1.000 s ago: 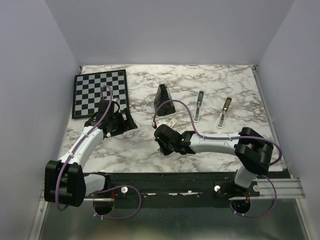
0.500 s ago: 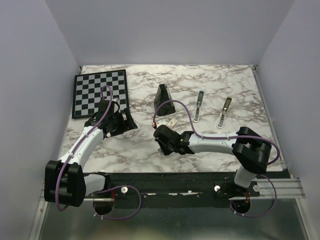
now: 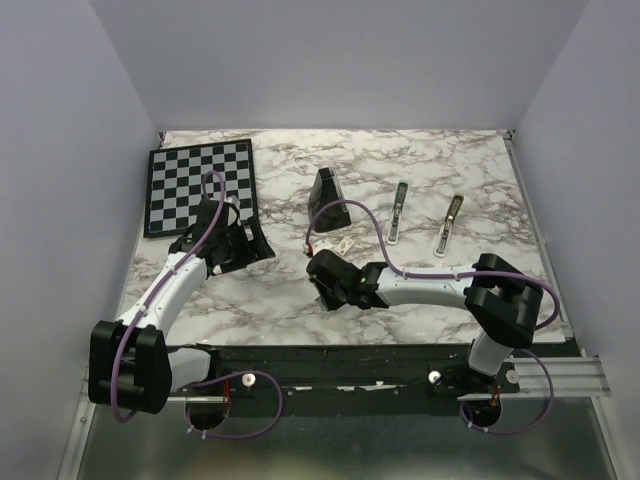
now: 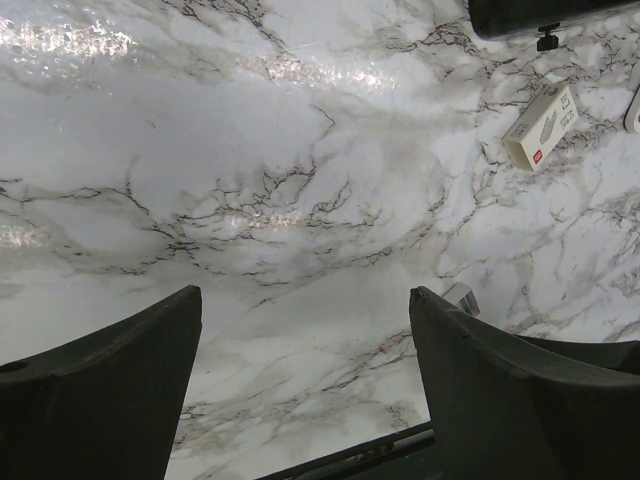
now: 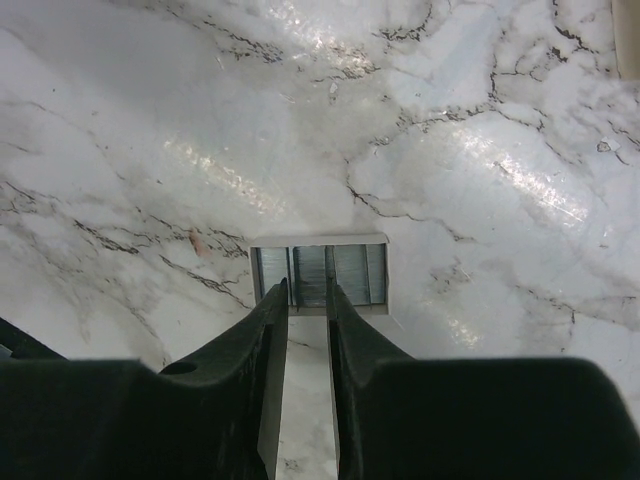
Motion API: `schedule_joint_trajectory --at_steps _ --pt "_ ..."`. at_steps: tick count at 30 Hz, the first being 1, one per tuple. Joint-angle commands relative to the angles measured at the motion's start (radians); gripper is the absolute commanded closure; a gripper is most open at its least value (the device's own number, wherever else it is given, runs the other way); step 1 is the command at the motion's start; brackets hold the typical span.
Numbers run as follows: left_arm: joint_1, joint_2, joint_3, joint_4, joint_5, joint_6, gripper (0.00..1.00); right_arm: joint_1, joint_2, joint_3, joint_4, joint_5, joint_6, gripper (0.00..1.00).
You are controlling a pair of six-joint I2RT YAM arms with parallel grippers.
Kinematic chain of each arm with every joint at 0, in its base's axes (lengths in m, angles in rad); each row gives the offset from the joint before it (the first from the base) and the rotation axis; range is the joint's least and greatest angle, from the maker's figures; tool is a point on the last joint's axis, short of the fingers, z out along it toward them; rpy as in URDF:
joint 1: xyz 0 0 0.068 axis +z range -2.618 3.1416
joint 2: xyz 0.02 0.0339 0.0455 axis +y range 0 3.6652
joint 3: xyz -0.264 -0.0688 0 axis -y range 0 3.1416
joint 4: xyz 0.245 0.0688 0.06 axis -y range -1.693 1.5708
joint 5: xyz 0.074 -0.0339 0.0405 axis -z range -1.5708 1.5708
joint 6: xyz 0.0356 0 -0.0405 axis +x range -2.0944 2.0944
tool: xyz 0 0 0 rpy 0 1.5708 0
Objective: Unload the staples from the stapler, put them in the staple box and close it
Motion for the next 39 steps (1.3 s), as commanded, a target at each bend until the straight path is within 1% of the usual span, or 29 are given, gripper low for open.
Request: schedule_joint_trajectory --at_steps 1,5,8,11,12,14,15,17,18,25,30,31,35,39 --pt "0.002 -0.011 -0.010 -0.011 0.026 0.010 0.09 0.013 0.004 0.034 0.002 0.013 0.004 0.70" --pt "0.002 -0.023 -0.010 -0.009 0.025 0.011 0.09 0.013 -0.032 0.050 -0.021 0.022 0.008 0.69" --pt "0.002 -0.034 -0.014 -0.006 0.019 0.008 0.09 0.012 -0.068 0.054 -0.031 0.068 0.004 0.65" --pt "0.002 -0.038 -0.013 -0.012 -0.001 0.005 0.09 -0.011 -0.066 0.082 -0.052 0.147 -0.007 0.55" --pt "0.002 -0.041 -0.008 -0.017 -0.006 0.005 0.09 -0.022 -0.055 0.092 -0.061 0.160 -0.012 0.50" --pt "0.002 -0.046 -0.005 -0.023 -0.020 0.007 0.09 -0.060 -0.036 0.134 -0.090 0.180 -0.030 0.43" --pt "0.002 -0.055 -0.007 -0.023 -0.031 0.008 0.09 -0.075 -0.017 0.145 -0.100 0.180 -0.033 0.38" --pt "0.002 -0.063 -0.008 -0.023 -0.032 0.007 0.09 -0.125 -0.010 0.160 -0.109 0.174 -0.044 0.34" --pt "0.002 -0.064 -0.010 -0.021 -0.028 0.006 0.09 -0.140 -0.007 0.163 -0.109 0.169 -0.047 0.30" --pt "0.000 -0.071 -0.026 0.008 0.038 0.025 0.12 -0.293 -0.030 0.154 -0.094 0.103 -0.024 0.27" --pt "0.000 -0.080 -0.031 0.014 0.043 0.029 0.14 -0.364 0.022 0.186 -0.075 0.018 -0.019 0.24" --pt "0.000 -0.080 -0.033 0.014 0.043 0.031 0.14 -0.384 0.031 0.192 -0.072 0.007 -0.015 0.22" --pt "0.000 -0.078 -0.033 0.015 0.043 0.029 0.14 -0.405 0.071 0.220 -0.068 -0.033 0.023 0.22" --pt "0.000 -0.077 -0.030 0.014 0.042 0.029 0.14 -0.405 0.115 0.255 -0.068 -0.036 0.083 0.22"
